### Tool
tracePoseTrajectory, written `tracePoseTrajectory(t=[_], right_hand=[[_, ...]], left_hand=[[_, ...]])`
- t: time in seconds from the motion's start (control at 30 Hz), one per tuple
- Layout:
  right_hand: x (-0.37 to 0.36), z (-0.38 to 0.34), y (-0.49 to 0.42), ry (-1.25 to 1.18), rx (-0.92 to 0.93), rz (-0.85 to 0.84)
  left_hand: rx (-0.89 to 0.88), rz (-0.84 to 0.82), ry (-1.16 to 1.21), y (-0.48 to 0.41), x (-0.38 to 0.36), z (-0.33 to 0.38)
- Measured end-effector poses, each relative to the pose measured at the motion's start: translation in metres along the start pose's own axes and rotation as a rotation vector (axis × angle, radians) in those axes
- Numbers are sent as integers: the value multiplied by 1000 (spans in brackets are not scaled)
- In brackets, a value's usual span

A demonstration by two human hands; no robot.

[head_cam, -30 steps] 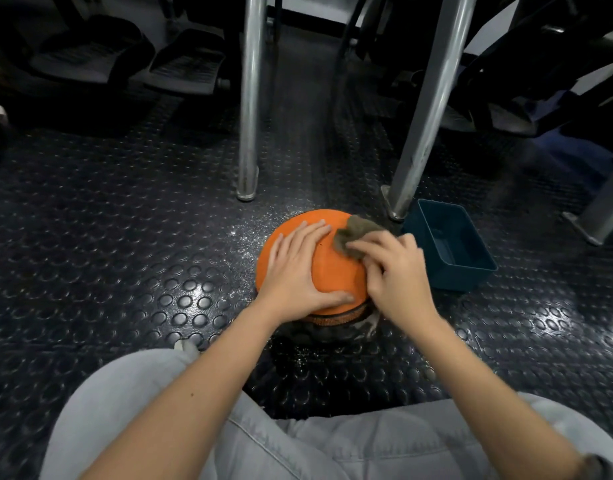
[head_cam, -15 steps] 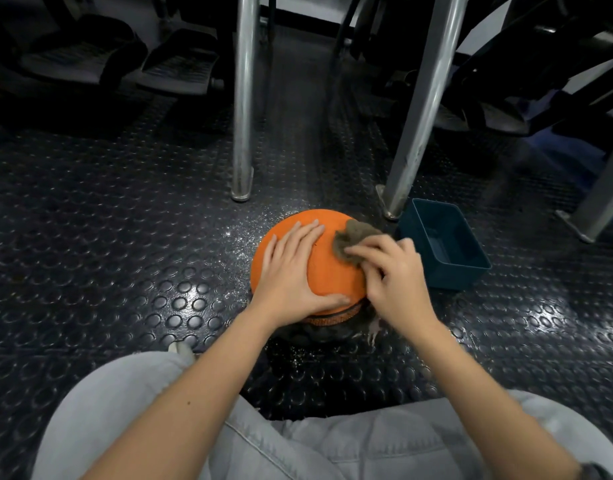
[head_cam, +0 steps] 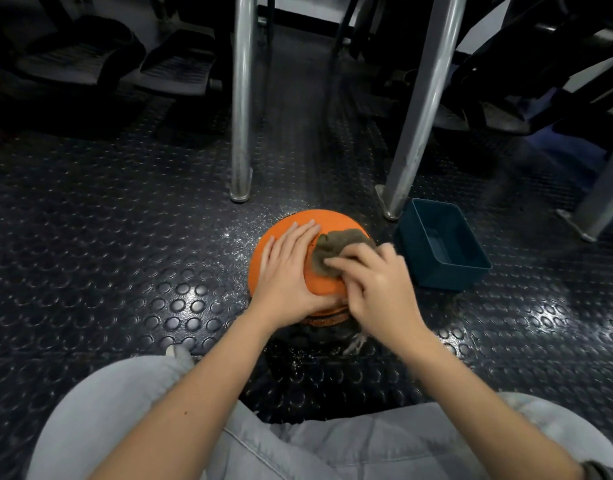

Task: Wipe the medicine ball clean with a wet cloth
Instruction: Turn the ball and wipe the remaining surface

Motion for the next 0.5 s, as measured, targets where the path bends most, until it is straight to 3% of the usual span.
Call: tracePoseTrajectory(t=[0.2,0.33,0.5], right_hand=[[-21,79,-60,-216,-449,-150],[-23,89,-63,-244,-470,-212],[-4,62,-24,-95,-395,-39]], left_hand=[[-26,-171,177,-7,11,-4],[1,-176,148,-8,9,-5],[-10,-101,34,4,-6,4]])
Point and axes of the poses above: each hand's wrist, its own y-axis away from the middle knuckle, its own x-axis out of the back of the hand, z = x × y, the point moved 6 cm from there along -y, towards the middle knuckle, and after that the axes turned 10 degrees about -x, right-handed, at the moved point
